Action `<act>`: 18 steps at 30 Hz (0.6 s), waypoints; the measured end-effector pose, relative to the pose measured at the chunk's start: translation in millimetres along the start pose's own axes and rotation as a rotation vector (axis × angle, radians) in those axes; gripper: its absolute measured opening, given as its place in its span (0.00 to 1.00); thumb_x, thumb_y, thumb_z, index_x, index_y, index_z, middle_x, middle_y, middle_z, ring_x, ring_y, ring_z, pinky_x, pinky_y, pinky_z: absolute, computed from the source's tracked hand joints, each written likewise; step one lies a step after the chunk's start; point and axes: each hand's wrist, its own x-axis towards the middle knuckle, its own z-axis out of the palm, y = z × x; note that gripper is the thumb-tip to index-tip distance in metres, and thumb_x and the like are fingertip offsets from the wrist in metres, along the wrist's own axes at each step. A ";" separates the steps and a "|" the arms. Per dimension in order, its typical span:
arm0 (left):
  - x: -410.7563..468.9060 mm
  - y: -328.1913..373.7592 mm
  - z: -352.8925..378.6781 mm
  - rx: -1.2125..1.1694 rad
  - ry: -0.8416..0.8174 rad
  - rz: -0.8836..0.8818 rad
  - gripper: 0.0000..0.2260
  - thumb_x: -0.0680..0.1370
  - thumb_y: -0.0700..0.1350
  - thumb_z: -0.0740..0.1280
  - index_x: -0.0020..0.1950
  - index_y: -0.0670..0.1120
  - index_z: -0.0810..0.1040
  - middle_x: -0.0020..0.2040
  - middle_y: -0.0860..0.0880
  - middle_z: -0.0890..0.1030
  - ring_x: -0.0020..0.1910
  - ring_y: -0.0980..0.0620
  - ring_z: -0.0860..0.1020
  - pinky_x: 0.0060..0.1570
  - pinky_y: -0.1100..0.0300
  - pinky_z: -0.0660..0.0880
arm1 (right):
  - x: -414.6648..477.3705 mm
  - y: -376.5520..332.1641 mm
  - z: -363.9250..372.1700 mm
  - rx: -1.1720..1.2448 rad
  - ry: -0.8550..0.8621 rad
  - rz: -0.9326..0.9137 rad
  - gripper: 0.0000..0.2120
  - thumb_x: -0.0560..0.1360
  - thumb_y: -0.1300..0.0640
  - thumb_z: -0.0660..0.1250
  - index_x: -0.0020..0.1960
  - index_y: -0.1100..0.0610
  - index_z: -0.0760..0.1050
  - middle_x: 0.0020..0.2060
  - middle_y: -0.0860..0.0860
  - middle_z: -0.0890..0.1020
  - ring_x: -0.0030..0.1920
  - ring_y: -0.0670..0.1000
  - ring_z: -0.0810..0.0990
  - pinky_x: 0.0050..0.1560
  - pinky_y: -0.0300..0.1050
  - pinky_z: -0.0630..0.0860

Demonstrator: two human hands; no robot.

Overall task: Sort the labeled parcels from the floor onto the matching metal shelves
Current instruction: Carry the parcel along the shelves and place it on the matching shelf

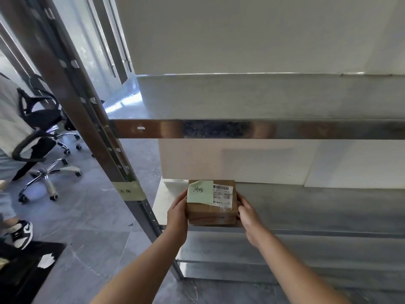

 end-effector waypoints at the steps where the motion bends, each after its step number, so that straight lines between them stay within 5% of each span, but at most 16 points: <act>1: 0.5 -0.9 -0.2 0.013 -0.005 -0.002 0.15 0.81 0.40 0.62 0.56 0.55 0.85 0.59 0.45 0.85 0.62 0.43 0.79 0.66 0.43 0.75 | 0.2 0.7 -0.7 -0.001 -0.006 0.001 0.22 0.81 0.67 0.53 0.62 0.43 0.73 0.55 0.48 0.82 0.57 0.50 0.80 0.51 0.39 0.77; 6: 0.4 -12.5 -0.4 0.124 -0.032 0.007 0.19 0.81 0.42 0.57 0.63 0.58 0.82 0.61 0.49 0.84 0.64 0.46 0.78 0.69 0.45 0.73 | -0.1 6.2 -4.3 -0.020 -0.012 0.016 0.18 0.83 0.63 0.52 0.62 0.44 0.72 0.54 0.45 0.81 0.54 0.46 0.78 0.47 0.34 0.74; 9: -0.8 -16.9 2.2 0.157 -0.036 0.002 0.19 0.83 0.43 0.54 0.66 0.58 0.79 0.62 0.48 0.82 0.64 0.46 0.77 0.69 0.46 0.72 | 1.5 12.9 -4.3 -0.031 -0.003 0.034 0.18 0.85 0.57 0.51 0.70 0.46 0.70 0.63 0.48 0.79 0.63 0.50 0.76 0.62 0.45 0.73; 14: -1.5 -18.3 0.3 0.196 -0.021 0.002 0.19 0.83 0.44 0.52 0.66 0.57 0.78 0.65 0.47 0.80 0.64 0.47 0.76 0.69 0.46 0.71 | -3.9 11.0 -3.8 -0.060 0.040 0.008 0.18 0.85 0.54 0.51 0.72 0.49 0.70 0.65 0.48 0.77 0.64 0.50 0.74 0.65 0.45 0.70; 18: -22.8 -9.1 -1.1 0.288 0.065 -0.009 0.19 0.85 0.49 0.53 0.73 0.57 0.73 0.76 0.49 0.69 0.75 0.45 0.65 0.75 0.46 0.62 | -26.6 6.2 -12.4 -0.118 0.136 -0.059 0.21 0.85 0.52 0.52 0.76 0.54 0.65 0.74 0.50 0.69 0.74 0.51 0.66 0.73 0.47 0.63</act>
